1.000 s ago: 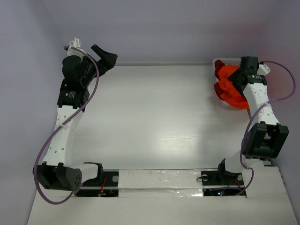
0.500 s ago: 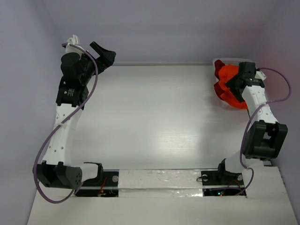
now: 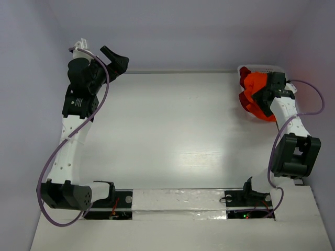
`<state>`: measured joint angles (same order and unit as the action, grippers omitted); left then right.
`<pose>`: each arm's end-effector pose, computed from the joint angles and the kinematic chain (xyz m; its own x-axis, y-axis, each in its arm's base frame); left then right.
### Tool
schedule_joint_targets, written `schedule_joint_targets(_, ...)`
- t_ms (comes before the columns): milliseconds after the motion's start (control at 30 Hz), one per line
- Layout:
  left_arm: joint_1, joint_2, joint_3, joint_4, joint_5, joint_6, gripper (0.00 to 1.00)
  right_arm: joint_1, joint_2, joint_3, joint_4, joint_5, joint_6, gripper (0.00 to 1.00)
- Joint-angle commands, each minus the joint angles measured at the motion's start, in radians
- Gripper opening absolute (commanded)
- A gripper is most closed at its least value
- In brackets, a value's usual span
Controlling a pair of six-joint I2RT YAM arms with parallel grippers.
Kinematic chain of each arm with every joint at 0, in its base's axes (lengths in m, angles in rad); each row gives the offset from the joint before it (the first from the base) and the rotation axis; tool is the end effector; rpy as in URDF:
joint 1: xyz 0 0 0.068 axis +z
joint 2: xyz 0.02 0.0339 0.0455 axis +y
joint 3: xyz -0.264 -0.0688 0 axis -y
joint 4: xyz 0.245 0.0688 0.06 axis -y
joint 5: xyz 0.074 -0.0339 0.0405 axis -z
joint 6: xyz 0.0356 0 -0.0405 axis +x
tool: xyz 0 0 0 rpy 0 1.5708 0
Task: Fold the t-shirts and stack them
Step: Grab crumpled tshirt from bin with the right arm
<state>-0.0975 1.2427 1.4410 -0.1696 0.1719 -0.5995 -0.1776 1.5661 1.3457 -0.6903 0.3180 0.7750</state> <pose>0.2705 -0.0326 0.4736 -0.1266 -0.5462 -0.8280 0.2358 0.7943 -0.5599 0.3298 -0.0705 0.2973 -0.3060 0.7302 -0.6109 0.7987 0.5461 0.2526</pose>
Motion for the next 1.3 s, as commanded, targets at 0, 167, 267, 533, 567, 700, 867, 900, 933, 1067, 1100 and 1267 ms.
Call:
schedule_joint_targets(0, -0.004, -0.011, 0.056, 0.024, -0.012, 0.021, 0.99, -0.013, 0.017, 0.013, 0.048, 0.000, -0.006, 0.77)
schedule_joint_targets(167, -0.004, -0.022, 0.042, 0.024, -0.017, 0.026, 0.99, -0.031, 0.040, 0.058, 0.046, 0.009, -0.042, 0.77)
schedule_joint_targets(267, -0.004, -0.026, 0.041, 0.019, -0.021, 0.032, 0.99, -0.051, 0.048, 0.058, 0.066, -0.008, -0.051, 0.77)
schedule_joint_targets(533, -0.004, -0.028, 0.042, 0.016, -0.026, 0.035, 0.99, -0.060, 0.074, 0.101, 0.077, -0.020, -0.083, 0.75)
schedule_joint_targets(567, -0.004, -0.028, 0.041, 0.019, -0.023, 0.033, 0.99, -0.060, 0.075, 0.115, 0.077, -0.020, -0.089, 0.75)
schedule_joint_targets(700, -0.004, -0.025, 0.036, 0.021, -0.022, 0.032, 0.99, -0.060, 0.078, 0.142, 0.081, -0.028, -0.106, 0.74)
schedule_joint_targets(867, -0.004, -0.023, 0.039, 0.022, -0.017, 0.027, 0.99, -0.060, 0.094, 0.139, 0.090, -0.049, -0.118, 0.74)
schedule_joint_targets(900, -0.004, -0.023, 0.039, 0.024, -0.017, 0.027, 0.99, -0.060, 0.094, 0.129, 0.090, -0.051, -0.117, 0.74)
schedule_joint_targets(933, -0.004, -0.022, 0.042, 0.022, -0.017, 0.029, 0.99, -0.060, 0.088, 0.121, 0.097, -0.051, -0.115, 0.74)
schedule_joint_targets(1067, -0.004, -0.026, 0.047, 0.021, -0.020, 0.030, 0.99, -0.060, 0.061, 0.070, 0.120, -0.057, -0.103, 0.74)
schedule_joint_targets(1100, -0.004, -0.026, 0.047, 0.019, -0.020, 0.030, 0.99, -0.060, 0.061, 0.064, 0.121, -0.062, -0.097, 0.74)
schedule_joint_targets(1267, -0.004, -0.026, 0.056, 0.012, -0.023, 0.033, 0.99, -0.060, 0.057, 0.024, 0.129, -0.086, -0.065, 0.73)
